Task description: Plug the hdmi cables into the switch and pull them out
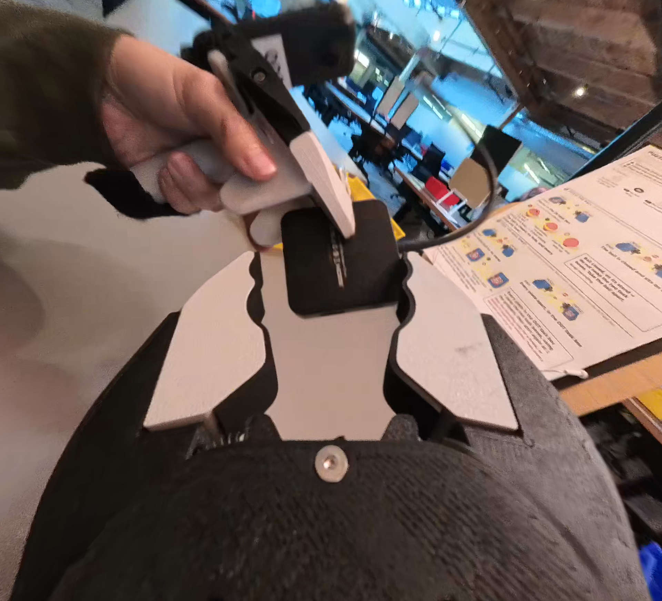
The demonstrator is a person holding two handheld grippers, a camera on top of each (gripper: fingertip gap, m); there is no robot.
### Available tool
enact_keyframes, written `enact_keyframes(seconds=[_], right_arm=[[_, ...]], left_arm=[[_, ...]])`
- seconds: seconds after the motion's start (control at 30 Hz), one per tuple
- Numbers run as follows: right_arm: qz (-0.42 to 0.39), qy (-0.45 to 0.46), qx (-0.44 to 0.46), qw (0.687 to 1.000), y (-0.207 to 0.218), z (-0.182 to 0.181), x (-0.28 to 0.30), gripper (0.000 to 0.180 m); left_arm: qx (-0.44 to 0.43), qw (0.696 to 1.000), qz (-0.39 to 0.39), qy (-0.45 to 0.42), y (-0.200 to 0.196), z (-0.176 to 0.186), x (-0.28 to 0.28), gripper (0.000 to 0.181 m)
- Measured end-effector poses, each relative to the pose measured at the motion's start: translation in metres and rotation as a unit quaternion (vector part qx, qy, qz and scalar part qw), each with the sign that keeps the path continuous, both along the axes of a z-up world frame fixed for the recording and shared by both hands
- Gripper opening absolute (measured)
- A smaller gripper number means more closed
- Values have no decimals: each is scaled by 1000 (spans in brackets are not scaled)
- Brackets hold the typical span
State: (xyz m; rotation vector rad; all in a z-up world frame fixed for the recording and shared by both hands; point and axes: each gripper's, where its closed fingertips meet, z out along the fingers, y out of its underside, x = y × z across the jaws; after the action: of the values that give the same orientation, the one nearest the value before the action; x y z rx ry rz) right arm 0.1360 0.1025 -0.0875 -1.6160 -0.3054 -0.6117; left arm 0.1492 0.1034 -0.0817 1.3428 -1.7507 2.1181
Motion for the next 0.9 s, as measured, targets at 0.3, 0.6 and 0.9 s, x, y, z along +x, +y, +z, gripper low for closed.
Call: enact_keyframes(seconds=[0.3,0.6,0.9], right_arm=[[112,73,178,975,-8,23,-14,74],[130,121,175,968,-8,8,-8,73],[121,120,140,975,-4,-4,-5,72]], left_arm=[[-200,969,-121,80,-13,12,-18,14],[-175,972,-103,117,-12,-4,-14,14],[-176,970,-89,145,-8,-10,-12,14]])
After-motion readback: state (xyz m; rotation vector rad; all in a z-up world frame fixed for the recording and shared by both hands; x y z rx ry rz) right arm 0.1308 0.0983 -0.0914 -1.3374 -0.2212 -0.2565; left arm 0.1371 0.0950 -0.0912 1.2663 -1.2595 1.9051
